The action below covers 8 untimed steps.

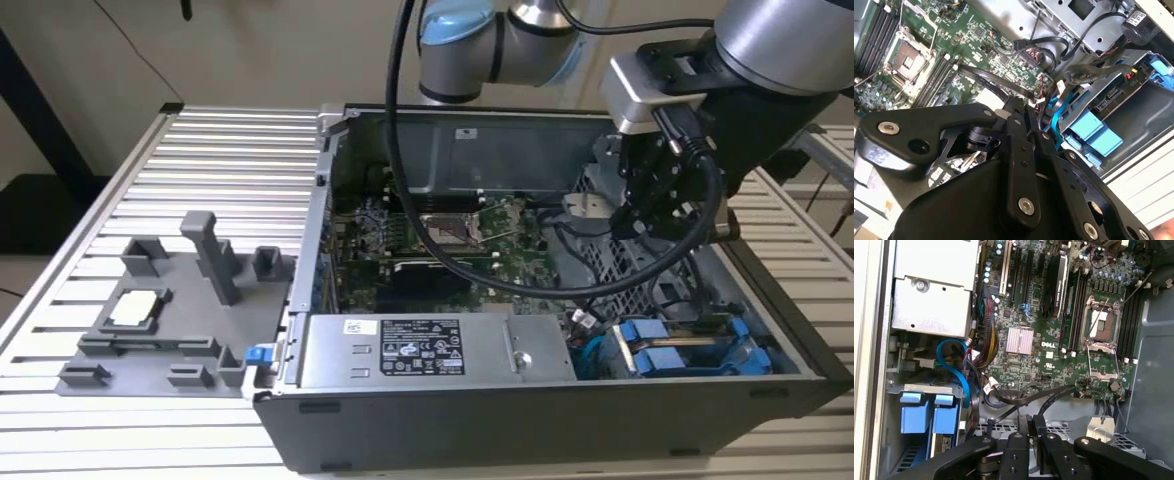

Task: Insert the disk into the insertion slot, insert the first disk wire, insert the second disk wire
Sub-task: 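Insert the first disk wire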

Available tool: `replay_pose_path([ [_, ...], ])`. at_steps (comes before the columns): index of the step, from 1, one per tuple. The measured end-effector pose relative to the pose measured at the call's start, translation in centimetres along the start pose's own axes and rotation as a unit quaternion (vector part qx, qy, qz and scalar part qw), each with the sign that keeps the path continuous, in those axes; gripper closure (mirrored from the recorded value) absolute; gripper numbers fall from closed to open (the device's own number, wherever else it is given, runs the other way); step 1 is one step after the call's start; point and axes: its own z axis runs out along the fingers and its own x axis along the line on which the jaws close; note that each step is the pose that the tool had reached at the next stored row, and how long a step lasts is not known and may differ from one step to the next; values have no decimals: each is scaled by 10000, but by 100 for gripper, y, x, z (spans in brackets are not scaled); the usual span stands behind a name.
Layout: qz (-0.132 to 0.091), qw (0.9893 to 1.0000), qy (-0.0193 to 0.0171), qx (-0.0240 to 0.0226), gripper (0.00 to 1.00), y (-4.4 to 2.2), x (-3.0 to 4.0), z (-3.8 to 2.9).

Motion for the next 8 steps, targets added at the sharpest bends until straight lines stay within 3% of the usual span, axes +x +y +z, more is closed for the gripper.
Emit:
replay_pose_path([
  [1, 0, 10000, 9, -1, 84, 0, 1, 4],
  [8, 15, 9998, 209, -22, 84, 3, 40, 0],
])
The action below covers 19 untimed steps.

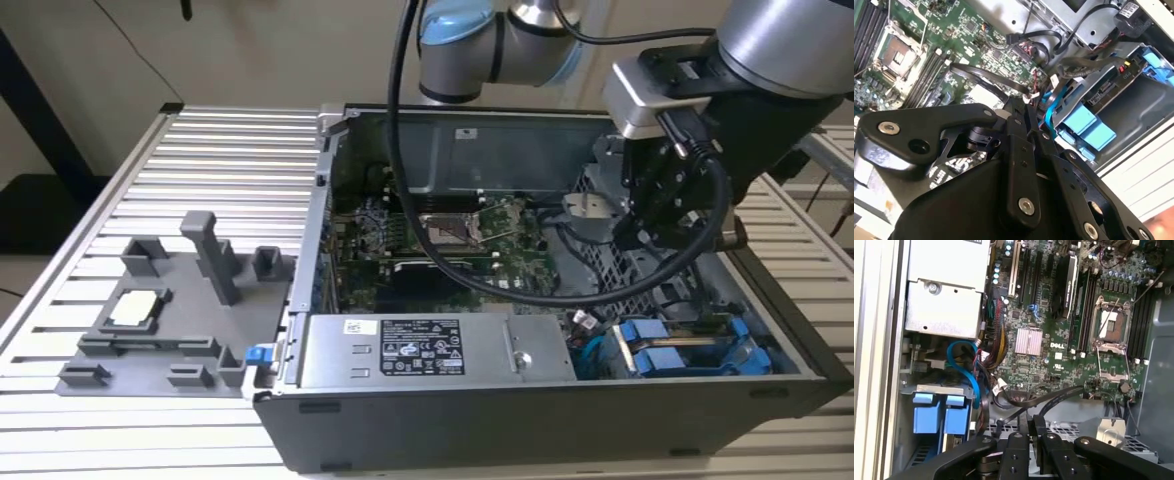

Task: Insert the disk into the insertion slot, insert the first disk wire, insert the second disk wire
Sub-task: 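Insert the first disk wire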

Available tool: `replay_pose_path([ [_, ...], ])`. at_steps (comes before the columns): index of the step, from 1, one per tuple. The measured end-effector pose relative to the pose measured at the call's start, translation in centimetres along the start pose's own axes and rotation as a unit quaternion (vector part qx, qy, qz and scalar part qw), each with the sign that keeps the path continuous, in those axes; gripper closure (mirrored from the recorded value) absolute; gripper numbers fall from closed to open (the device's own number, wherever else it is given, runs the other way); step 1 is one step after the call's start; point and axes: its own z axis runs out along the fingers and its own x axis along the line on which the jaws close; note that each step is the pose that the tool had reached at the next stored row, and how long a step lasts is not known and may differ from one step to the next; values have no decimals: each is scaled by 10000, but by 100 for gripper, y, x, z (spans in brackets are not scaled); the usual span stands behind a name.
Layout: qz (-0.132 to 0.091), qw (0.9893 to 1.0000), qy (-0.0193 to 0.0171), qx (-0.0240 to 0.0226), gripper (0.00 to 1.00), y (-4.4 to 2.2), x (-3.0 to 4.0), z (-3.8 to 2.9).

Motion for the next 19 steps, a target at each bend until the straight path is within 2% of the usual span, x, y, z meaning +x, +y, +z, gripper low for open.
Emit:
replay_pose_path([
  [5, 2, 9998, 177, -21, 84, -11, 31, -5],
  [7, 3, 9998, 209, -25, 84, -21, 43, -4],
  [13, 5, 9998, 211, -40, 84, -91, 145, 10],
  [19, 10, 9998, 208, -64, 84, -128, 265, 18],
])
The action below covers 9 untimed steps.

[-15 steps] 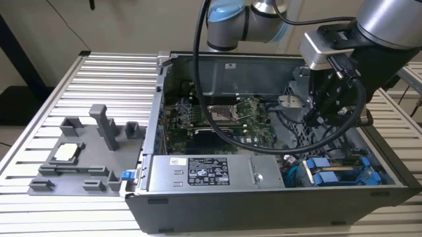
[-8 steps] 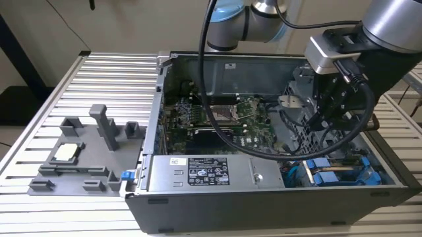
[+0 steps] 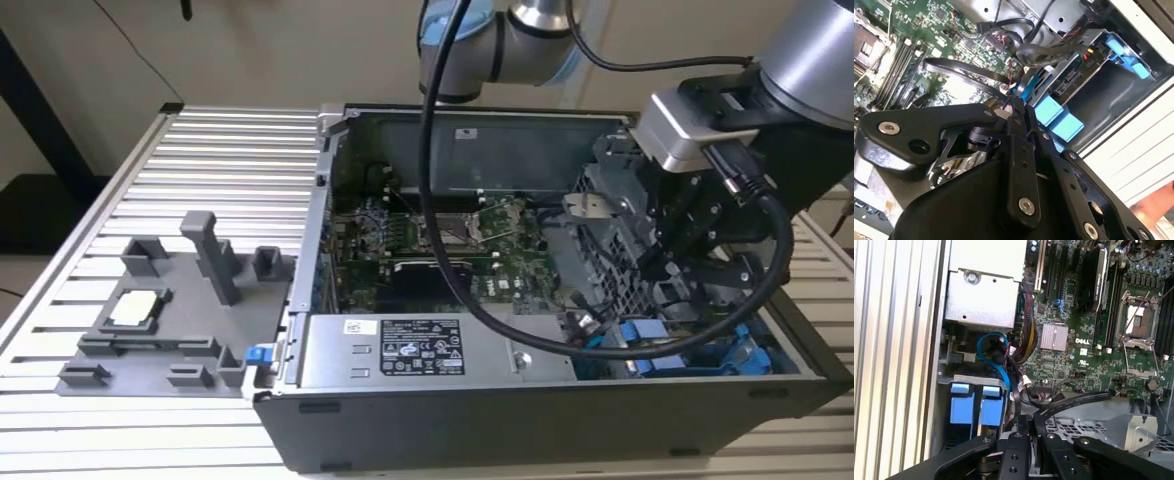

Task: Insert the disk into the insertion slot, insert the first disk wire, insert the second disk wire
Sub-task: 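Insert the first disk wire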

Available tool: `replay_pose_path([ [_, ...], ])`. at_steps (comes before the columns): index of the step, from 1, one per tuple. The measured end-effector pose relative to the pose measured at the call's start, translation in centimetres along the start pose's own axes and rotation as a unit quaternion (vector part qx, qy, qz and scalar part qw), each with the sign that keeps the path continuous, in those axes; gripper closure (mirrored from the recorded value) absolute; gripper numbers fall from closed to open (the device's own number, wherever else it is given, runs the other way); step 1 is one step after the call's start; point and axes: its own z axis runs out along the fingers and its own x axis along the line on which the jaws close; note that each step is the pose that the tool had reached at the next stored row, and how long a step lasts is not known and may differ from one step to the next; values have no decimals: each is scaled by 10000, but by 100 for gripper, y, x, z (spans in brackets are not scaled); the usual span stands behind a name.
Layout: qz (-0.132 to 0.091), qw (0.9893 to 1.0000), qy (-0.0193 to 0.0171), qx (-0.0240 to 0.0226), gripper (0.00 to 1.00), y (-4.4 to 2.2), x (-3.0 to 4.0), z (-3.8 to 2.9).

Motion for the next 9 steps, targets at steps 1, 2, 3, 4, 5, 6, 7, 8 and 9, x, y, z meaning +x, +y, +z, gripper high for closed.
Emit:
replay_pose_path([
  [1, 1, 10000, -1, -3, 84, -1, 23, 3],
  [2, 2, 10000, -1, -5, 84, -2, 43, 4],
  [3, 2, 10000, -1, -7, 84, -2, 64, 6],
  [4, 3, 10000, -2, -8, 84, -2, 86, 8],
  [5, 4, 10000, -2, -8, 84, -2, 108, 10],
  [6, 5, 10000, -1, -9, 84, -2, 130, 15],
  [7, 6, 10000, -2, -9, 84, -5, 148, 22],
  [8, 7, 10000, -2, -13, 84, -21, 161, 28],
  [9, 9, 10000, -5, -29, 84, -44, 170, 32],
])
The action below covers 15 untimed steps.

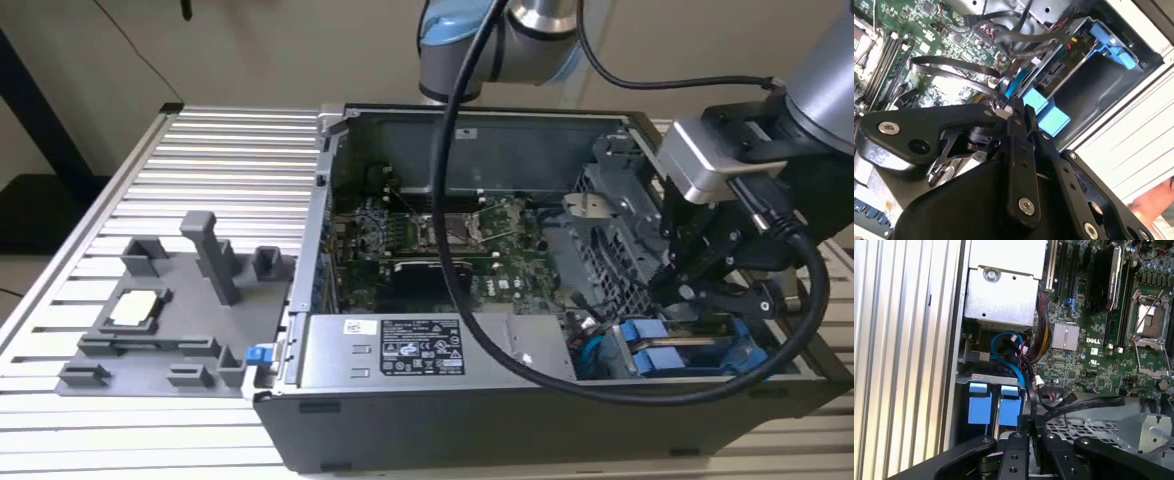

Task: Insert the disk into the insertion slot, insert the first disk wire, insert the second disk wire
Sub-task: 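Insert the second disk wire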

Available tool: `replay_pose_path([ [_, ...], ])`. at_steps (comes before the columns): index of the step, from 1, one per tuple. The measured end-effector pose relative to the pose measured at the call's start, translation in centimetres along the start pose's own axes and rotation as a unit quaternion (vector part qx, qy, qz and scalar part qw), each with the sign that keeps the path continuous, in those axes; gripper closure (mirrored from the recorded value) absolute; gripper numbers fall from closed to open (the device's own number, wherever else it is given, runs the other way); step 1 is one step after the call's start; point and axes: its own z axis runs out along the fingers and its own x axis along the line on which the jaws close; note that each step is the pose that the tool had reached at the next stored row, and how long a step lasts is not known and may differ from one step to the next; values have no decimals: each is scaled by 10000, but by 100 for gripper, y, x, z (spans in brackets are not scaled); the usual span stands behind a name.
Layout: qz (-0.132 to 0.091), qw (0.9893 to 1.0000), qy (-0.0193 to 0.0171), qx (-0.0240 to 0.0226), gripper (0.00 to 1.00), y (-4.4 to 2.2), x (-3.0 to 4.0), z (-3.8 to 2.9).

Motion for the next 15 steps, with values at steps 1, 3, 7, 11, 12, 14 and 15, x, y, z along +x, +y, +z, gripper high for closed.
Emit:
replay_pose_path([
  [1, 3, 10000, -3, -24, 84, -32, 7, 3],
  [3, 13, 10000, -9, -88, 84, -96, 19, 7],
  [7, 26, 9998, -21, -186, 84, -204, 54, 13],
  [11, 28, 9998, -23, -192, 84, -275, 126, 41],
  [12, 32, 9998, -23, -191, 84, -282, 140, 59],
  [14, 50, 9998, -26, -187, 84, -298, 156, 94],
  [15, 63, 9998, -29, -185, 84, -311, 160, 110],
])
